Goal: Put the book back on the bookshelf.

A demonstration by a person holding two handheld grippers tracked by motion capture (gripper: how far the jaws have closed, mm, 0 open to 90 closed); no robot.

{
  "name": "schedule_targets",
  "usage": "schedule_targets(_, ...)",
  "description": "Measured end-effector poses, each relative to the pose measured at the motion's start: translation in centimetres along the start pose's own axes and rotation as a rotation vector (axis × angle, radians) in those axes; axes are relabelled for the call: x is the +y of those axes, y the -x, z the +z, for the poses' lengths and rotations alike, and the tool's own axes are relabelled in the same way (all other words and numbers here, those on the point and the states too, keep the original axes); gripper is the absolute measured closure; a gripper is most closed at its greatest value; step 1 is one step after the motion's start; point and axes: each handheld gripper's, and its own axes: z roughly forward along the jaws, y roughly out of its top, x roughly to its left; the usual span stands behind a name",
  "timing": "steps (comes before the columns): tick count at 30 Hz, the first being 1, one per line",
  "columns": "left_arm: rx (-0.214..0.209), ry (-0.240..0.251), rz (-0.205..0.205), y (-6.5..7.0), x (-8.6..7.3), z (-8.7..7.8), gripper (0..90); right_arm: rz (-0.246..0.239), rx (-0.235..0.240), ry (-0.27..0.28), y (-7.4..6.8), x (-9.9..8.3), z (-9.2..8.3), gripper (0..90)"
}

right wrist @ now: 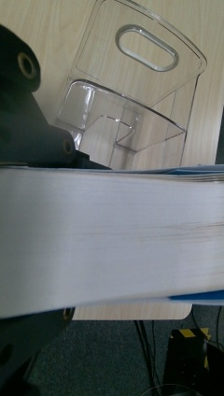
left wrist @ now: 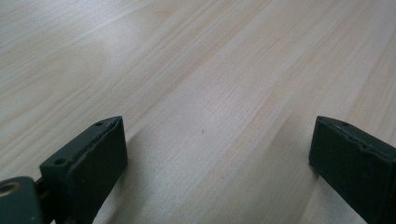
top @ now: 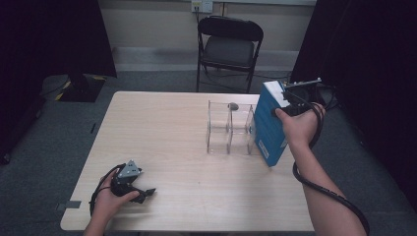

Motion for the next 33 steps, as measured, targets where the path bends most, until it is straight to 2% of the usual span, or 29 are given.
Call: schedule_targets(33,-0.002,-0.006,0.001,-0.01,0.02,-0.05,3.9,0.018,-0.010,0.015,0.04,0.80,0.60,61.8)
